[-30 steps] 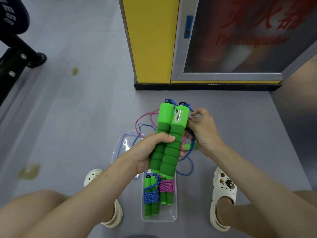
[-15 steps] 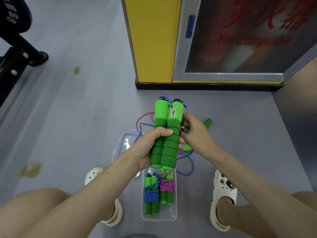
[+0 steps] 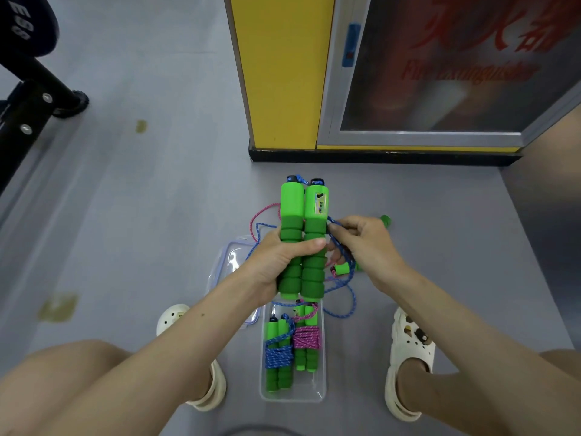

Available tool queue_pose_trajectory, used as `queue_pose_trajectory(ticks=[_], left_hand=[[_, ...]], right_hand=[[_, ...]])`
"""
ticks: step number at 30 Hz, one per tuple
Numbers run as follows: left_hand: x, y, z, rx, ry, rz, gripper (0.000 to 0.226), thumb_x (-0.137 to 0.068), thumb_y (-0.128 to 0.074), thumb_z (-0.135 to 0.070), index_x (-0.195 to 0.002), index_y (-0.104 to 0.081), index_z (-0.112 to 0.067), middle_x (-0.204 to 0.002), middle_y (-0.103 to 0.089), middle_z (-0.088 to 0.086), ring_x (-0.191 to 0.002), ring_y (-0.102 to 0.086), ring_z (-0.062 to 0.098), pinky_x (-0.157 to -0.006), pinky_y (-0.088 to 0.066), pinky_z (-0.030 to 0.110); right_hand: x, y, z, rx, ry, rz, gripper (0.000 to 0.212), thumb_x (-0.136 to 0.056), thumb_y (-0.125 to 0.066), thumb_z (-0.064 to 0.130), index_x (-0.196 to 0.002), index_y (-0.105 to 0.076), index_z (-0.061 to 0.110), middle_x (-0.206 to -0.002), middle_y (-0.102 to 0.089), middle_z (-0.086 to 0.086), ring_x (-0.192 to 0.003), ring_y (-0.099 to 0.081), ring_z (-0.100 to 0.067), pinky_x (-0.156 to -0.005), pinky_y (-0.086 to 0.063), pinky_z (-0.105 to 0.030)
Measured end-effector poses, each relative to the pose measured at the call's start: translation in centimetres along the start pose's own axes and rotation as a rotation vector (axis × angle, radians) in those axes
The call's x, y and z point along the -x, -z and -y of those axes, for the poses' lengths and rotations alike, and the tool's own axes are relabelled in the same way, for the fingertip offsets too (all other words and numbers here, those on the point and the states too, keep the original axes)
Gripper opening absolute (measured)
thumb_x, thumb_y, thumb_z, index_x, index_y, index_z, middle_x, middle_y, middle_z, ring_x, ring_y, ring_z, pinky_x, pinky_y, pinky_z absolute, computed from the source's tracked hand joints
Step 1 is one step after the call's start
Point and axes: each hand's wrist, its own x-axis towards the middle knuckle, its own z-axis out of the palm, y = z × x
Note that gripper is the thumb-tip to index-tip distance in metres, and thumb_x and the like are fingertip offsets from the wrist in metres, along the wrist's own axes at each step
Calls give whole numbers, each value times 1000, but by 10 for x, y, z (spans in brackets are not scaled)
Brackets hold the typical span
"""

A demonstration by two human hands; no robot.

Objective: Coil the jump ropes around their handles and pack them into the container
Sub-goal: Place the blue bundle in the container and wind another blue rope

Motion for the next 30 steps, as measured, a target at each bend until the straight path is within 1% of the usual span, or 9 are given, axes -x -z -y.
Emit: queue_pose_trajectory(ticks=[4,6,10,14,17,21,25,27,30], left_hand=[[-4,1,3,-70,-53,-84,24,-81,-70,-4,-105,-65,-7,-81,-69,5,-72,-66,18,-64,-56,30],[-6,2,5,-113,-80,-136,21,-79,-72,-5,-98,-66,-10,-76,-68,1,-68,-65,14,-60,-54,27],[-9,3,10,-222,-121,-215,24,-76,-77,-7,-97,-64,-10,-78,-69,1,-69,-65,13,-59,-52,23],[-15,8,11,-504,-203,-299,30,-73,-81,-15,-95,-60,-14,-78,-68,0,-70,-64,15,-65,-54,30],[-19,10,15,-788,-284,-342,38,-72,-81,-26,-101,-58,-20,-83,-68,-3,-77,-65,14,-73,-54,35],[-20,10,21,-909,-303,-368,45,-71,-80,-30,-109,-58,-23,-89,-68,-5,-84,-65,16,-78,-54,40],[-19,7,23,-980,-320,-386,39,-75,-77,-31,-107,-56,-22,-88,-67,-6,-81,-63,16,-74,-53,39],[-15,3,24,-1121,-364,-439,34,-80,-72,-33,-105,-53,-20,-88,-65,-3,-80,-61,21,-69,-50,38],[-10,-2,31,-1242,-454,-482,27,-86,-65,-32,-103,-48,-19,-87,-63,1,-78,-59,25,-64,-47,39]], right_hand=[[1,-1,-1,156,4,137,22,-98,-49,11,-96,-63,-5,-64,-61,-8,-45,-54,-10,-52,-48,-25],[1,-3,-2,267,29,179,26,-99,-46,15,-94,-63,-5,-58,-58,-4,-41,-47,-6,-47,-42,-20],[1,-4,-3,450,54,229,33,-100,-45,22,-75,-62,9,-43,-55,5,-38,-43,-2,-49,-38,-18],[2,-8,-5,483,7,259,31,-101,-42,17,-79,-61,5,-41,-52,7,-36,-44,0,-50,-36,-16],[3,-8,-3,464,-26,237,36,-101,-40,15,-69,-56,13,-38,-49,7,-33,-42,0,-47,-34,-12],[8,-6,4,402,-74,259,40,-102,-39,16,-64,-51,13,-47,-46,-2,-29,-33,-2,-38,-29,-9],[10,-9,6,278,-158,268,41,-98,-45,41,-81,-59,6,-52,-43,-2,-34,-31,-3,-37,-26,-14],[12,-10,8,248,-184,256,53,-91,-44,58,-80,-56,7,-52,-43,-2,-34,-31,-3,-37,-26,-14],[15,-12,11,243,-218,217,61,-83,-41,69,-73,-50,9,-49,-44,1,-31,-30,-3,-36,-26,-14]])
